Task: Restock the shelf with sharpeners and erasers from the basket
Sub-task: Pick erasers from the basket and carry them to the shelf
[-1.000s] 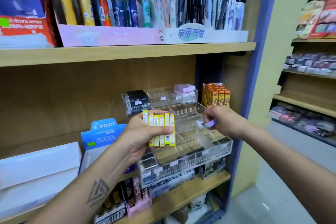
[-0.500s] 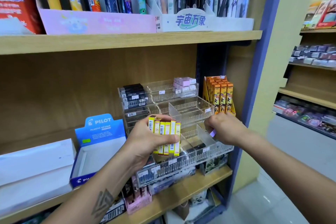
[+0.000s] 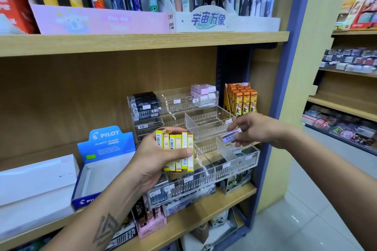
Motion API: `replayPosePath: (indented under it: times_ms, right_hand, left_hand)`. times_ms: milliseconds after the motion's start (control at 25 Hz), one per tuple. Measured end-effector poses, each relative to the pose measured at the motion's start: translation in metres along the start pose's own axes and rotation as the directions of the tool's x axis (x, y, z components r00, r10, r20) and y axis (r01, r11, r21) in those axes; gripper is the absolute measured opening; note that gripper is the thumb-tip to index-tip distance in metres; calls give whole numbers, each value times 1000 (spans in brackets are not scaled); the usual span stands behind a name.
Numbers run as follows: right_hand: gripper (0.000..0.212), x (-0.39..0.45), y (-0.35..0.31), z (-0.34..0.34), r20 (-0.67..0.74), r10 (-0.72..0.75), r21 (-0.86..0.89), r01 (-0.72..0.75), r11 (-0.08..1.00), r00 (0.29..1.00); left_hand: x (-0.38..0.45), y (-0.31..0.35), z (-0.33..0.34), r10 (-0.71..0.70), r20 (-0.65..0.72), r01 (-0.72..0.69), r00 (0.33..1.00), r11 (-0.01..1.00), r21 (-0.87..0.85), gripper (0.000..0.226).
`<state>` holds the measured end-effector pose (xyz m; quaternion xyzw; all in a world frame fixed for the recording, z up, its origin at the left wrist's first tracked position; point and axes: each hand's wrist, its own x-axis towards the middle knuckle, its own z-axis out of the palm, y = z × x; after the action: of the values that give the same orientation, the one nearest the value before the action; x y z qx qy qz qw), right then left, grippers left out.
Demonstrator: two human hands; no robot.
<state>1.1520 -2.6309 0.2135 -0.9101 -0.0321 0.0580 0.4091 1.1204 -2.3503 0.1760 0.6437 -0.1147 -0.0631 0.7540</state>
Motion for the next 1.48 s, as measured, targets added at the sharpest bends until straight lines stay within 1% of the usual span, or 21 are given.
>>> replayPosePath:
  times_ms: [40,120,200,240,320,480,560,640,760,880,920,1000,1080,1120,1160,1240,1320,1360,1400,1440,1480]
  right_hand:
    - [13,0,0,0,-20,-3,-49,3,999,1000]
    - [10,2,-1,-1,-91,-40,-236,18,971,995]
    - [12,4,-2,0,-124,-93,-436,31,899,988]
    - [14,4,-1,1,-115,-101,-489,32,871,988]
    - [15,4,1,5,-95,-90,-522,28,852,991]
    - [8,5,1,11,-102,-75,-550,7,835,992]
    - [7,8,1,16,-87,-105,-650,23,760,991]
    - [9,9,1,21,-26,-124,-723,67,688,992]
    - [14,13,-2,21,83,-54,-732,98,674,995]
    - [16,16,-12,23,154,46,-803,98,588,987]
    - [20,17,-15,25,143,43,-829,96,551,989]
    - [28,17,-17,31,68,-20,-854,69,516,997]
    - [29,17,-14,38,7,-100,-869,56,492,995]
    - [28,16,-14,39,5,-118,-873,62,484,993]
    - [27,16,-14,37,11,-109,-864,65,500,994]
    - [26,10,-22,31,31,-92,-811,79,580,995]
    - [22,3,-39,29,-27,-210,-672,138,727,977]
    - [18,-2,-51,32,-75,-273,-551,189,813,959]
    - [12,-9,-63,38,-105,-301,-374,243,895,948]
    - [8,-16,-75,44,-90,-297,-140,283,949,951]
    - [17,-22,-86,49,-33,-283,81,284,955,959]
  left_hand:
    - [0,-1,0,0,2,0,1000,1000,-3,55]
    - [1,-2,-1,2,5,-2,1000,1000,-2,55]
    - [1,-3,-1,5,8,-5,1000,1000,5,56]
    - [1,-3,-1,3,7,-3,1000,1000,6,56]
    - [0,-4,0,-2,4,2,1000,1000,13,56]
    - [1,-3,1,-2,2,2,1000,999,35,58]
    - [0,-2,1,-6,3,5,1000,999,48,57]
    - [0,-2,1,-12,4,12,1000,998,57,57]
    - [1,-3,2,-20,2,19,1000,998,58,59]
    - [2,-4,2,-24,-3,24,1000,998,54,61]
    - [2,-4,2,-22,-1,22,1000,998,54,61]
    - [2,-5,2,-22,4,22,1000,999,48,62]
    - [3,-6,1,-25,1,25,1000,999,39,63]
    - [4,-5,1,-30,-1,30,1000,999,35,63]
    - [4,-5,2,-33,-2,33,999,999,29,63]
    - [3,-4,2,-34,-9,35,999,999,6,63]
    - [3,-1,4,-36,-34,35,999,999,-40,62]
    - [3,2,4,-34,-54,31,998,997,-65,62]
    - [3,4,4,-28,-70,22,997,996,-83,62]
    - [4,7,4,-18,-85,10,996,995,-95,61]
    - [5,10,3,-6,-102,-5,995,994,-107,61]
